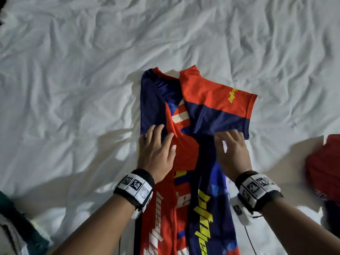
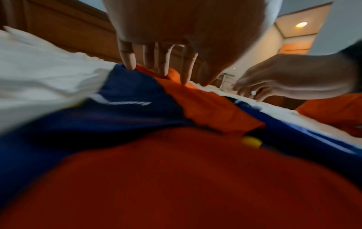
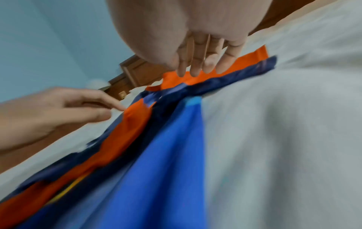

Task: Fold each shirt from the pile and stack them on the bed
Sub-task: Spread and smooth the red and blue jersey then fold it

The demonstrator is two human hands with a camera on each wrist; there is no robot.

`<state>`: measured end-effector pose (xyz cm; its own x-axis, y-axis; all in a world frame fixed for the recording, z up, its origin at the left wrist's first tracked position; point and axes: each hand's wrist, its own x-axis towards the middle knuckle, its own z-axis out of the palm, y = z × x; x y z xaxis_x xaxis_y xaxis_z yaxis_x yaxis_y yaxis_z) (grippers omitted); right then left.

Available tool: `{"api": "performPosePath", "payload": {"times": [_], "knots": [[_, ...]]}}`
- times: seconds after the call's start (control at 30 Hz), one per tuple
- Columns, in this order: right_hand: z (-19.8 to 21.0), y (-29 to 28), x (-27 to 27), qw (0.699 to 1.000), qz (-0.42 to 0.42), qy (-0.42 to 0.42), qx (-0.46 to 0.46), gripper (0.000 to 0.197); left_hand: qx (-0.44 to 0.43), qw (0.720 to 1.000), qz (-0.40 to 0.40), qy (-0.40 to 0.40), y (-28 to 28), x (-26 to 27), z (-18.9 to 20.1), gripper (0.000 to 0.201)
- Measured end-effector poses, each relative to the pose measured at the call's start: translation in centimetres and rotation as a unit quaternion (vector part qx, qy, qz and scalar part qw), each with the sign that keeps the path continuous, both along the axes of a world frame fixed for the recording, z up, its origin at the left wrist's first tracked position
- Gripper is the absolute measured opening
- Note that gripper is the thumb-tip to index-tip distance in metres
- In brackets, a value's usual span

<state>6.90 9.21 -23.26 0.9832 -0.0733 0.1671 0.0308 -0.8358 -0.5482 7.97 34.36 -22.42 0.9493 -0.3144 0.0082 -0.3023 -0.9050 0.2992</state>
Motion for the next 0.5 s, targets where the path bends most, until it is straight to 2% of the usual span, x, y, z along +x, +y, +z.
{"api": "performPosePath", "payload": {"times": [0.1, 0.17, 0.27, 0.37, 0.43, 0.5], "knots": [[-0.3, -3.7, 5.0, 0.998, -0.047, 0.018, -0.037, 0.02, -0.031, 0.998, -0.048, -0.038, -5.3, 1.6, 1.3, 0.024], [0.3, -5.4, 8.0, 0.997, -0.053, 0.043, -0.046, 0.029, -0.031, 0.996, -0.077, -0.029, -8.5, 2.1, 1.6, 0.022], [1.3, -6.7, 11.8, 0.987, -0.04, 0.125, -0.087, 0.046, 0.041, 0.994, -0.103, -0.006, -12.0, 2.1, 1.3, 0.033], [1.5, -7.1, 14.4, 0.969, -0.009, 0.201, -0.14, 0.065, 0.088, 0.99, -0.109, 0.003, -13.2, 2.1, 0.1, 0.041], [1.2, -7.3, 15.5, 0.96, -0.007, 0.228, -0.163, 0.065, 0.092, 0.99, -0.11, -0.004, -13.2, 2.4, -0.5, 0.035], [0.9, -7.4, 16.1, 0.954, -0.024, 0.236, -0.183, 0.054, 0.078, 0.991, -0.104, -0.016, -13.1, 2.8, -0.7, 0.024]]}}
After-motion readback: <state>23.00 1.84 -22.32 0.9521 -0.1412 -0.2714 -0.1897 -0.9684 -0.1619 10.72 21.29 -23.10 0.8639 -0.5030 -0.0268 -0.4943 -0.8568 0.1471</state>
